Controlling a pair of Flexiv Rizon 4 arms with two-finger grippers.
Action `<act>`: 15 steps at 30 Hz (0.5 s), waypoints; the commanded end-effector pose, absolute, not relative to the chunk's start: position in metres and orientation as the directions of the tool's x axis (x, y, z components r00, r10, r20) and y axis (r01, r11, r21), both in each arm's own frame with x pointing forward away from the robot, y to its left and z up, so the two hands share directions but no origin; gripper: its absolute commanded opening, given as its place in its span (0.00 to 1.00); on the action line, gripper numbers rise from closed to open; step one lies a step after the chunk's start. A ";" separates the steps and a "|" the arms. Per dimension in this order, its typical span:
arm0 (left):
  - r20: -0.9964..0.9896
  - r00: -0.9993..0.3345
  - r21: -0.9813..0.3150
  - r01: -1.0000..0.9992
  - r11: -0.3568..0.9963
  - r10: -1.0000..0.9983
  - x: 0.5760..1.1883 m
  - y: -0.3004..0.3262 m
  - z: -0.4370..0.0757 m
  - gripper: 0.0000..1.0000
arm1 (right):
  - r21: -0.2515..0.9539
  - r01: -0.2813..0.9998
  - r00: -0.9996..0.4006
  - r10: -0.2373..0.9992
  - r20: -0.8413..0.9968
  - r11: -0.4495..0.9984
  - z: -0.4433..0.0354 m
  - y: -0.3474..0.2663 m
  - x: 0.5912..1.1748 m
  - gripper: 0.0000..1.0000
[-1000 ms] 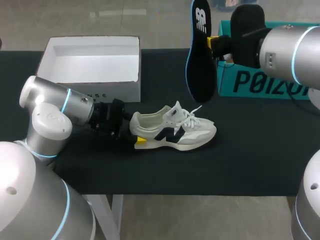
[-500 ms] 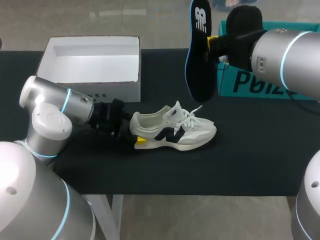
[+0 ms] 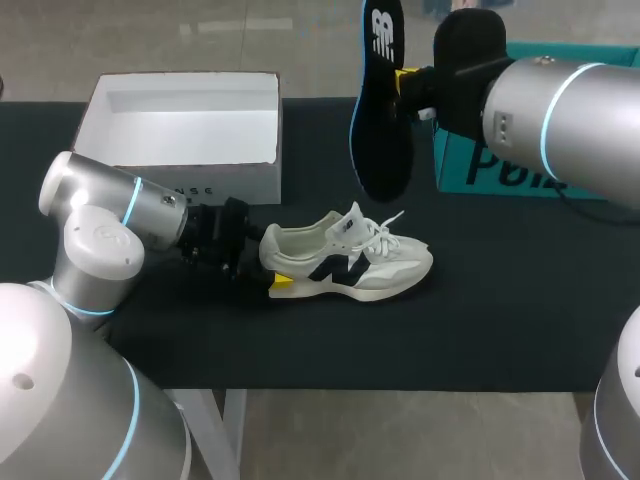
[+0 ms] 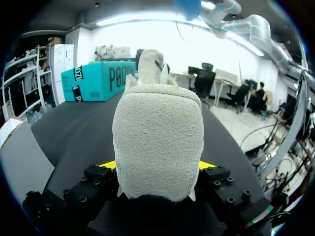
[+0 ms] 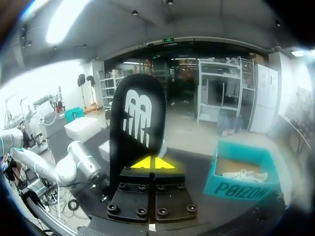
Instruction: Take the shoe out of the shoebox, open the shoe tongue, remove and reinsert the insole, then place the shoe into the shoebox
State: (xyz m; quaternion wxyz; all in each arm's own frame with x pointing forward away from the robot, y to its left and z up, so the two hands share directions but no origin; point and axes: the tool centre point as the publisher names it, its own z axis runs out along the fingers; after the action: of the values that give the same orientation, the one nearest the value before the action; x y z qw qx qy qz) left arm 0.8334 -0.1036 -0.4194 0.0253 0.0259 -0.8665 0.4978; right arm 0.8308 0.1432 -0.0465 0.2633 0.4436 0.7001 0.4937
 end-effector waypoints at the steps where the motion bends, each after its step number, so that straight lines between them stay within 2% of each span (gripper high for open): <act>1: 0.070 -0.997 -0.861 -0.070 0.504 -0.021 0.833 -0.104 -0.419 0.00 | 0.924 0.368 -0.445 0.892 0.079 0.102 -0.048 0.148 0.830 0.00; 7: 0.070 -0.997 -0.861 -0.070 0.504 -0.021 0.833 -0.104 -0.419 0.00 | 0.922 0.381 -0.387 0.918 0.088 0.073 -0.045 0.147 0.819 0.00; 15: 0.070 -0.997 -0.861 -0.070 0.504 -0.021 0.833 -0.104 -0.419 0.00 | 0.920 0.388 -0.388 0.914 0.121 0.043 -0.046 0.149 0.817 0.00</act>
State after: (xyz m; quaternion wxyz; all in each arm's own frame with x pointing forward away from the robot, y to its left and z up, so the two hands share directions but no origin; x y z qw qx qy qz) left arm 0.8334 -0.1036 -0.4194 0.0253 0.0260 -0.8665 0.4978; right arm 0.8170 0.1485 -0.0444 0.2656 0.4840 0.6734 0.4917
